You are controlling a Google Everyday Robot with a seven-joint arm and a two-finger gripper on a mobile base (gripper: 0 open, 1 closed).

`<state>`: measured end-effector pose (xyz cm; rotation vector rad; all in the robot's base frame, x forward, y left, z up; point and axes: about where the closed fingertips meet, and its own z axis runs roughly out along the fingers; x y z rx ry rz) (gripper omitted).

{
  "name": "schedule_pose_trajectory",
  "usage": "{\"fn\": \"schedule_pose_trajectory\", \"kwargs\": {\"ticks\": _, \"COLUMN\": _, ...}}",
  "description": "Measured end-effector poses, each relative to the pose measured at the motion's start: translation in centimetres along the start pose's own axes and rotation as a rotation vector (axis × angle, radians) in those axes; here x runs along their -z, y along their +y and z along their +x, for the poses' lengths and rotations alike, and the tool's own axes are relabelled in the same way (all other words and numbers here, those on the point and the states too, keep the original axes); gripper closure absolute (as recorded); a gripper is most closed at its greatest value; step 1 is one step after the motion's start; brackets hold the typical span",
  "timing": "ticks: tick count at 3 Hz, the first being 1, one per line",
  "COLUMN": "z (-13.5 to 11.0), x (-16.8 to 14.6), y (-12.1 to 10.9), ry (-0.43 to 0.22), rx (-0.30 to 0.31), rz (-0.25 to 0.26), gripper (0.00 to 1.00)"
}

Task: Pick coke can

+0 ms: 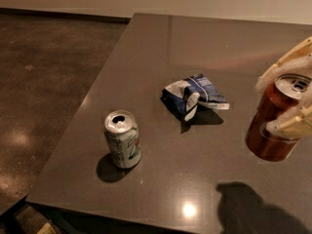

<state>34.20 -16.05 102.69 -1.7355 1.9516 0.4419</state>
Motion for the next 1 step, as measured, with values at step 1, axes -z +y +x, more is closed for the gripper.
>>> {"fn": "schedule_pose_trajectory", "kwargs": {"ticks": 1, "z": -0.38, "x": 0.11, "y": -0.4, "ry": -0.006, "rx": 0.005, "rz": 0.023, "gripper": 1.0}}
